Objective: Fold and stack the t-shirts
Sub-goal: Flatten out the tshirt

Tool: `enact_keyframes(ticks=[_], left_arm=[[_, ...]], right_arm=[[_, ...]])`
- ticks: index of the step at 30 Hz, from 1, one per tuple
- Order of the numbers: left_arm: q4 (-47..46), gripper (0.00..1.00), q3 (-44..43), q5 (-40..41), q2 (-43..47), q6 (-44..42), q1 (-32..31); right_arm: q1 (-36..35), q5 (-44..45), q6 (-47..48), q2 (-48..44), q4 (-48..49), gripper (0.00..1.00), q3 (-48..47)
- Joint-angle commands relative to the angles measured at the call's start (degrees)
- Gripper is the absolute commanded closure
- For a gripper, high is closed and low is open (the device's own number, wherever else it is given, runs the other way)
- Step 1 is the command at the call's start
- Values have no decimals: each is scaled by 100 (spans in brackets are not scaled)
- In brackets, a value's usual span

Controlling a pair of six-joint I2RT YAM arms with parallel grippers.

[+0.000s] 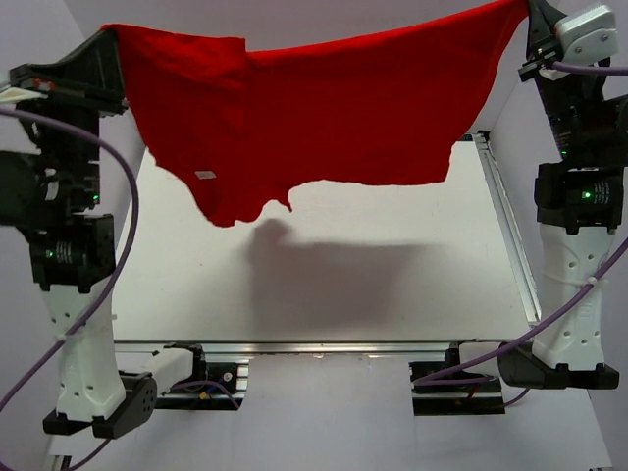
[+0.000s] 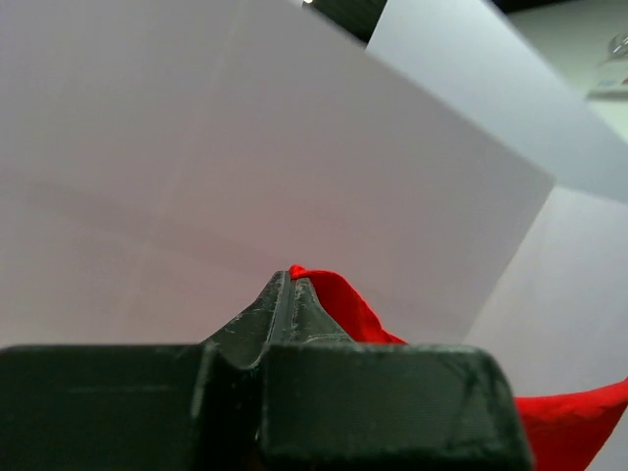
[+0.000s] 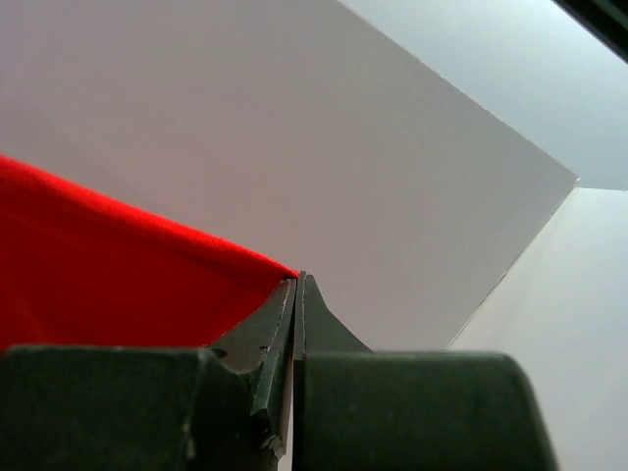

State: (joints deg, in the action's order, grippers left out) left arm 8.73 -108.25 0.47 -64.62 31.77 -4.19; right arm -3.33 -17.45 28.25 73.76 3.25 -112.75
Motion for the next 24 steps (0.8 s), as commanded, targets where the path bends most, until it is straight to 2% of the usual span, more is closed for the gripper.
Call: enact_keyframes(ticks=[1,6,11,19,24], left_arm=[[-126,100,-249,225,169,-188,41],[-30,100,-250,357,161,-189,41],[102,100,224,357,-103,-92,41],[-555,100,1910,-2,-805,154,41],[-1259,100,2755,-231,-1587,339,41]], right_arm=[[43,286,-171,-63,431,100,-230],[43,190,-381,-107,414,100,-81],[43,93,-435,-177,405,100,682],[43,-30,-162,-152,809,100,3193],[43,-48,-118,410,1160,100,4093]])
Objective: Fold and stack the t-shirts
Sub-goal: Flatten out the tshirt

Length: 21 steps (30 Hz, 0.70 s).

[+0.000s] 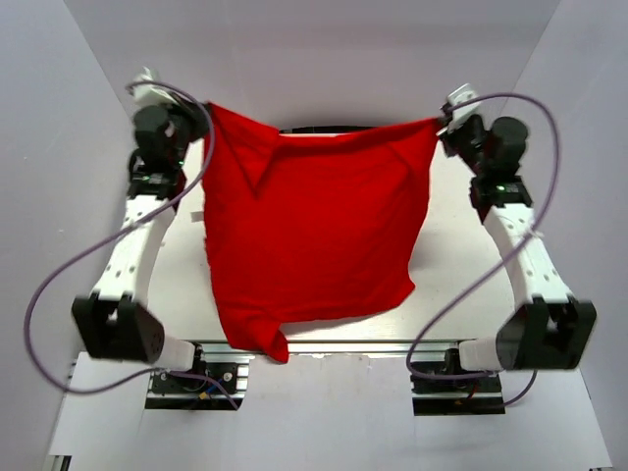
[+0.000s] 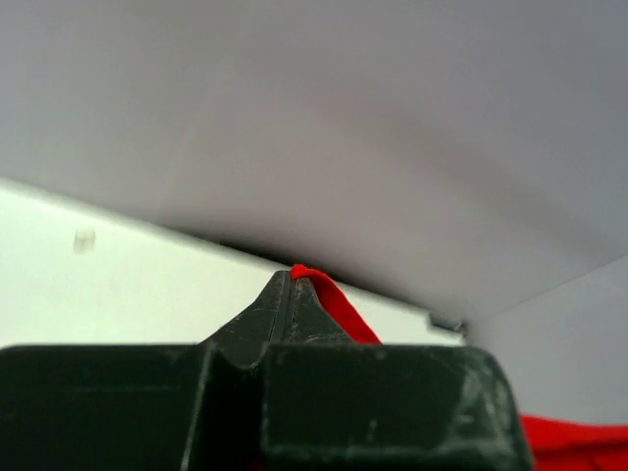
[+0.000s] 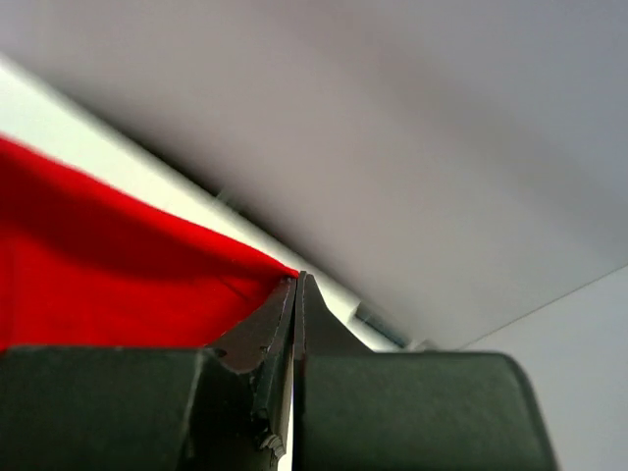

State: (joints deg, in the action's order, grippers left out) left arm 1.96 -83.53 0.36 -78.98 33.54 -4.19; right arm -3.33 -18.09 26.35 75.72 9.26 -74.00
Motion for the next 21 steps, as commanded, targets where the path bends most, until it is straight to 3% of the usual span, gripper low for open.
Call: enact_keyframes(ticks=[1,5,8,15,21], left_arm=[[-843,100,528,-203,-283,162,41],[-1487,100,899,-150,-1248,258,50],[-1558,100,629,-176,-2038,162,58],[-1593,100,-417,-115,-3429,-5,111],[-1593,100,-946,-133,-4037,65,199]], right_arm=[[43,24,46,537,629,100,280],[35,-10,-60,1461,1025,100,307],[34,-2,-77,2234,1263,100,115],[34,253,-174,4193,798,100,-1772],[34,315,-288,5065,279,100,-2944]])
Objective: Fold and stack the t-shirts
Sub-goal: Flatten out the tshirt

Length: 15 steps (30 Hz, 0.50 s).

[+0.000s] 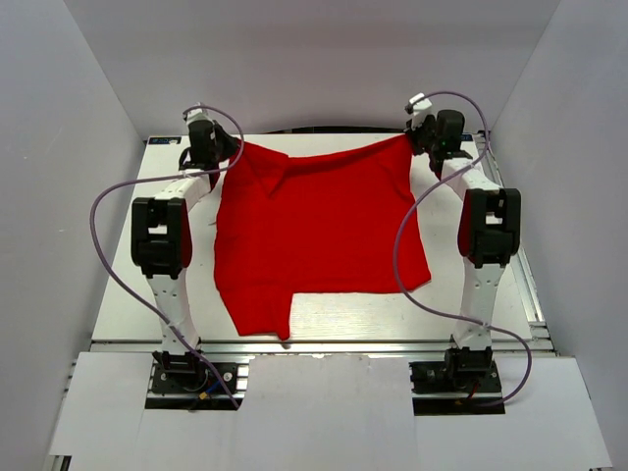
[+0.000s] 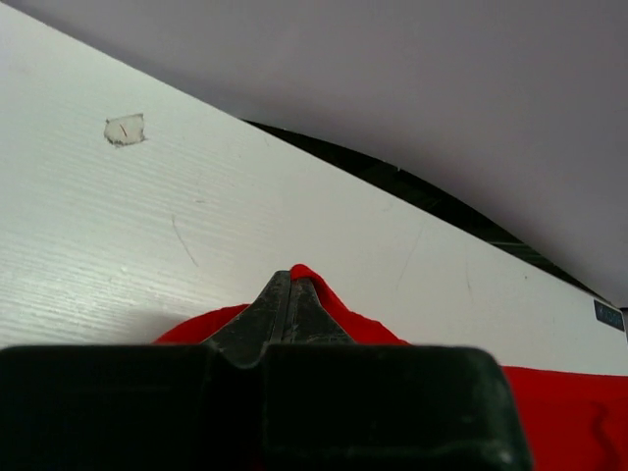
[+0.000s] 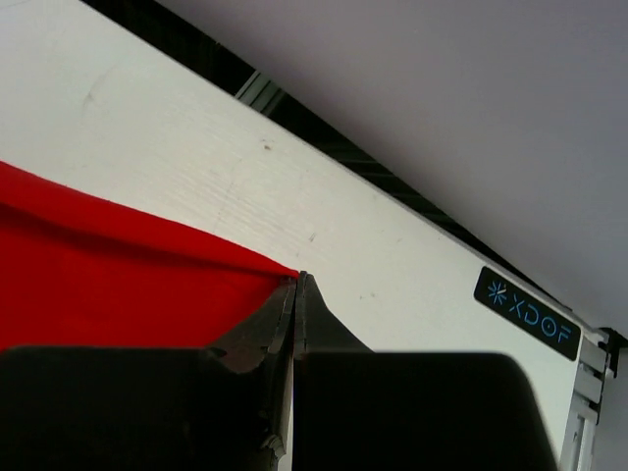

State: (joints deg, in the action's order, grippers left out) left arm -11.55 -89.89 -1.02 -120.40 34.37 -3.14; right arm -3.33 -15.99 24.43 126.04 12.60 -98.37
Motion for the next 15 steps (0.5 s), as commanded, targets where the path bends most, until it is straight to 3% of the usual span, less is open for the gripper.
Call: enact_keyframes(ticks=[1,15], left_arm=[[-251,100,-380,22,17,-27,103],[-312,100,-451,-267,-194,-27,296]], right_arm=[[34,122,-78,148,-65,100,-647],[34,-88,309,1055,172,100,-1563]])
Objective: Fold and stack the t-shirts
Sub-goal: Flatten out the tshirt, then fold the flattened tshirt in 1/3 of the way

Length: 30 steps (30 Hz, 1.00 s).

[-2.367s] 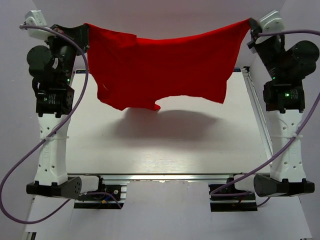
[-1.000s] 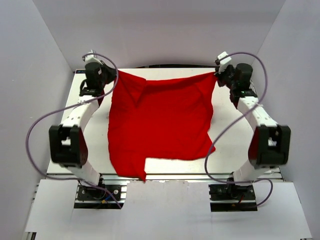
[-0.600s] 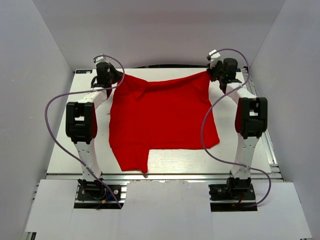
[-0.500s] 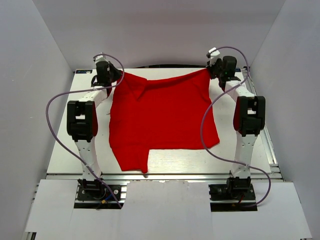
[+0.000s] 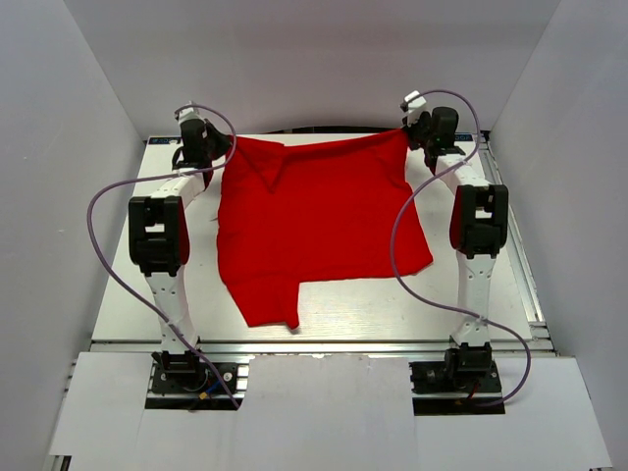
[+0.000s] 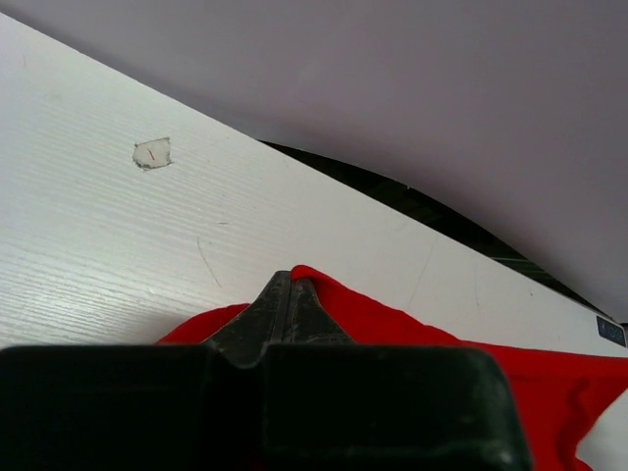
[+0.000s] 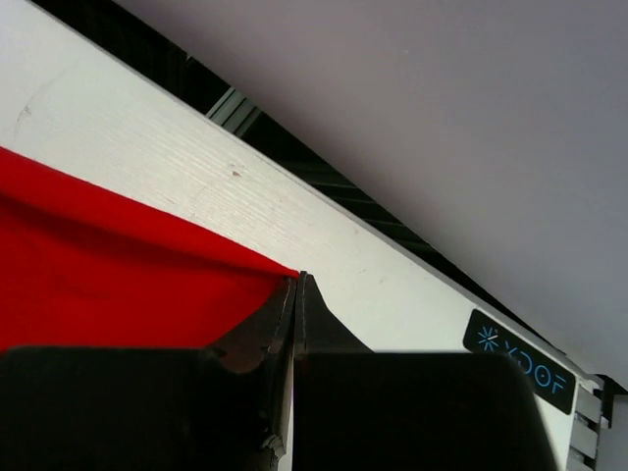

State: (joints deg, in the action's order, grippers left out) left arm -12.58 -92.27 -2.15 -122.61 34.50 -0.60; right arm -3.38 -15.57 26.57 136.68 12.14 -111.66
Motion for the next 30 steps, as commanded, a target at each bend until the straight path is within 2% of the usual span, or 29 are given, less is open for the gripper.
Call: enact_keyframes(ticks=[1,20,30], left_arm=[[-210,100,-213,-197,9,-49,43],[-447,100,1105,-681,1089,-260,51],[-439,100,1562,-813,1485,-312,51]], right_arm=[[39,-156,94,-27,236,100,-208],[206,-886,-354,-1257,508,100,1233],[241,-1053,-433,-1592,395,100,1761]])
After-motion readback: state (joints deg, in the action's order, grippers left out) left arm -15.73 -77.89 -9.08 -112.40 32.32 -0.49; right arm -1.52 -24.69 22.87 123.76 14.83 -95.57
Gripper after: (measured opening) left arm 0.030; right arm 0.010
